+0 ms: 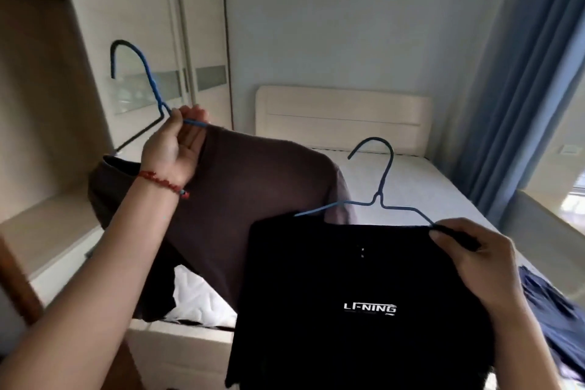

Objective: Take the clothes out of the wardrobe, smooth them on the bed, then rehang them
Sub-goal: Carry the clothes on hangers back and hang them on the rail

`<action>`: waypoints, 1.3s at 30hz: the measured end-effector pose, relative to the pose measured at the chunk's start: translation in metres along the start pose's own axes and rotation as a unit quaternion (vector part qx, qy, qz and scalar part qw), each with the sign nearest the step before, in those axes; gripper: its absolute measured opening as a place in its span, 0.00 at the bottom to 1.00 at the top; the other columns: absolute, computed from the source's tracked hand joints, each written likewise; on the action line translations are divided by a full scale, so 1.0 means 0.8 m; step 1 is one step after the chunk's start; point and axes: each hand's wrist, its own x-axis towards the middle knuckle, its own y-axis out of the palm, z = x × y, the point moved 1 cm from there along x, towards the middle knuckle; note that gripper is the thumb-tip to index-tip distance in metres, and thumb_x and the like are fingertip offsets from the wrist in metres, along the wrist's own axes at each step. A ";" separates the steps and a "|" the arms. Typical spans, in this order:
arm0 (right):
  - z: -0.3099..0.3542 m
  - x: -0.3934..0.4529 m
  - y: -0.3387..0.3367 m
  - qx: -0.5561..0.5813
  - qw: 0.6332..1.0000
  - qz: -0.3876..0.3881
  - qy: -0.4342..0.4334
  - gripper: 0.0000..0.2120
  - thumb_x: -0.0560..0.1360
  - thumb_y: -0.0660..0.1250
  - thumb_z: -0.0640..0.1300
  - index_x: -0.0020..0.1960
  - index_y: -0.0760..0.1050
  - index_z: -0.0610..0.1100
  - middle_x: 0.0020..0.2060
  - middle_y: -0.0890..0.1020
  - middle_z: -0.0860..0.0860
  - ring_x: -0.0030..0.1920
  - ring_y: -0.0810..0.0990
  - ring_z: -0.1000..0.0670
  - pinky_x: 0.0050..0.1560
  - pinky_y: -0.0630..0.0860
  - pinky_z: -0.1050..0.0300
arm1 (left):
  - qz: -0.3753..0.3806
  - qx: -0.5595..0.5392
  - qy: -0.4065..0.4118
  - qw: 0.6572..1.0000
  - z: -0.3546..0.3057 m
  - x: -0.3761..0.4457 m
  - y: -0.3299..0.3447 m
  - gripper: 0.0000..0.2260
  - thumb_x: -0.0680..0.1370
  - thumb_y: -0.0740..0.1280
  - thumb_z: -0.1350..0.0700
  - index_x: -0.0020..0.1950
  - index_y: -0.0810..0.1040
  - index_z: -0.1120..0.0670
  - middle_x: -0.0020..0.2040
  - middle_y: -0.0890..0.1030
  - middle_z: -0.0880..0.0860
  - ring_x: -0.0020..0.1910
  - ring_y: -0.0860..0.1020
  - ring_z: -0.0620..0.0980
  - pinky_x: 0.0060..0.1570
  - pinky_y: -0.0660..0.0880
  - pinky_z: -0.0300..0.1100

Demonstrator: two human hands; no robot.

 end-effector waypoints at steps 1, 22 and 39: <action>0.011 0.001 0.023 0.007 1.000 0.010 -0.002 0.15 0.68 0.72 0.36 0.37 0.79 0.58 0.35 0.82 0.66 0.37 0.78 0.67 0.40 0.69 0.79 | -0.007 0.009 0.014 1.000 -0.026 0.004 -0.012 0.10 0.80 0.58 0.58 0.41 0.73 0.57 0.28 0.83 0.49 0.31 0.83 0.43 0.37 0.79 0.37; 0.113 0.107 0.447 0.103 0.956 0.261 -0.082 0.18 0.69 0.70 0.35 0.37 0.78 0.60 0.34 0.81 0.65 0.39 0.79 0.63 0.38 0.70 0.76 | -0.282 0.327 0.085 0.898 -0.328 0.088 -0.349 0.12 0.82 0.52 0.60 0.41 0.70 0.57 0.64 0.75 0.62 0.39 0.77 0.47 0.61 0.66 0.46; 0.145 0.216 0.735 0.113 0.945 0.302 -0.050 0.14 0.69 0.71 0.38 0.34 0.79 0.57 0.33 0.83 0.54 0.43 0.79 0.47 0.38 0.67 0.76 | -0.400 0.336 0.032 0.852 -0.378 0.166 -0.473 0.08 0.80 0.56 0.62 0.47 0.73 0.61 0.66 0.71 0.65 0.49 0.76 0.53 0.60 0.67 0.49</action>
